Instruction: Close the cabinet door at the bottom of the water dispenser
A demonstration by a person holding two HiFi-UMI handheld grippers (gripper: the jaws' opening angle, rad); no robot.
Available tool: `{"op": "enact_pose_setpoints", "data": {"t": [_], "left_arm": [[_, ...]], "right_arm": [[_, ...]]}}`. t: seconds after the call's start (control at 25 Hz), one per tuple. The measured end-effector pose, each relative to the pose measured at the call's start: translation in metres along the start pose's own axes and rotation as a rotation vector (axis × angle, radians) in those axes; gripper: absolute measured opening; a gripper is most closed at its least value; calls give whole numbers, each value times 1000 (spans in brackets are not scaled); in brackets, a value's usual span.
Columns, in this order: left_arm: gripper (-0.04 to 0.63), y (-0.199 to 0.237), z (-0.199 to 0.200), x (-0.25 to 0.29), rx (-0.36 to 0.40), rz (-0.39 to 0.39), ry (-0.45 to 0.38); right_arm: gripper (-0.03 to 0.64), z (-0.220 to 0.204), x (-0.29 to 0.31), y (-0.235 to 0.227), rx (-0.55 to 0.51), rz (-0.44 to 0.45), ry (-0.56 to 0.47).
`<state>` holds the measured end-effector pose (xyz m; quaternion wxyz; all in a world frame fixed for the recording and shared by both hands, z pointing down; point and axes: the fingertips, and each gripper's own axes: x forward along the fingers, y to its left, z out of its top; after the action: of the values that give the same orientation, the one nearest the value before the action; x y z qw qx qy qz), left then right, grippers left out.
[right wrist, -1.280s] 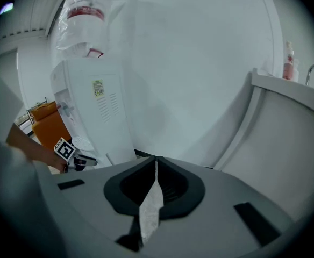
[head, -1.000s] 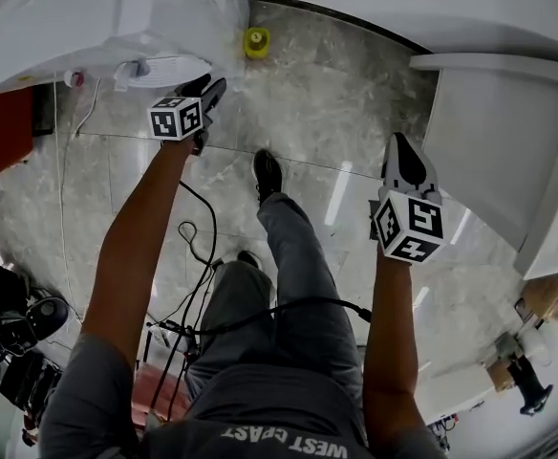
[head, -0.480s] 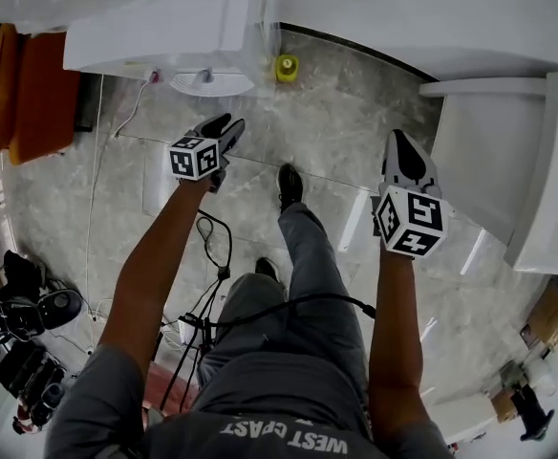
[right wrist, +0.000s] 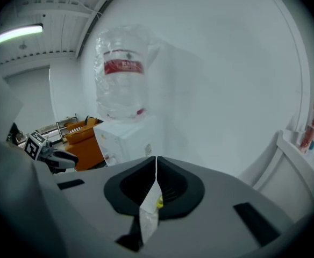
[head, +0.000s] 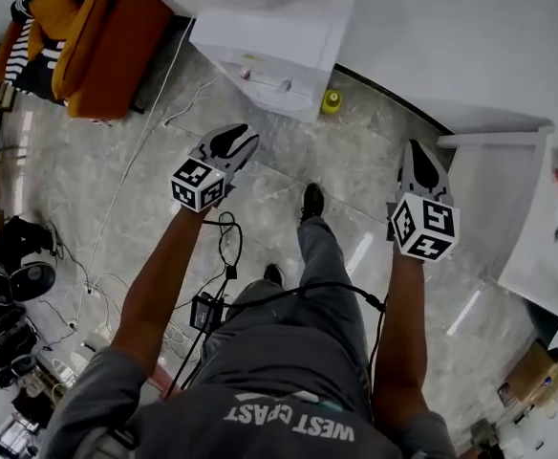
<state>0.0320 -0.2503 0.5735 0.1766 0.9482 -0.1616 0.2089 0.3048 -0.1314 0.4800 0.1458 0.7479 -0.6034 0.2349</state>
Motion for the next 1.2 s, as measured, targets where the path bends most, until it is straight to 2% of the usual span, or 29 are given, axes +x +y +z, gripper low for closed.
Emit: {"op": "enact_pose_setpoints", "data": {"t": [0.12,0.28,0.48,0.68,0.84,1.04,1.2], "left_arm": [[108,-12,53,-53,59,34,-98],[28,-33,111,-131,108,126,-216],[18,-73,149,-218,170,192,-283],[17,-108,175,-289,176,272,-333],[17,-138,198,-335,209,308,-403],[18,-188,228,-396,293,337,-504],[18,-226,245,-438,369,368,-563]], "right_arm": [[29,41,-23,25,-18,55,-61],[29,100,-62,63,-83,157,-150],[29,151,-130,107,-164,239,-251],[29,183,-198,149,-225,318,-347],[28,204,-243,181,-265,380,-415],[28,221,-307,227,-355,453,-505],[27,223,-347,251,-395,486,-536]]}}
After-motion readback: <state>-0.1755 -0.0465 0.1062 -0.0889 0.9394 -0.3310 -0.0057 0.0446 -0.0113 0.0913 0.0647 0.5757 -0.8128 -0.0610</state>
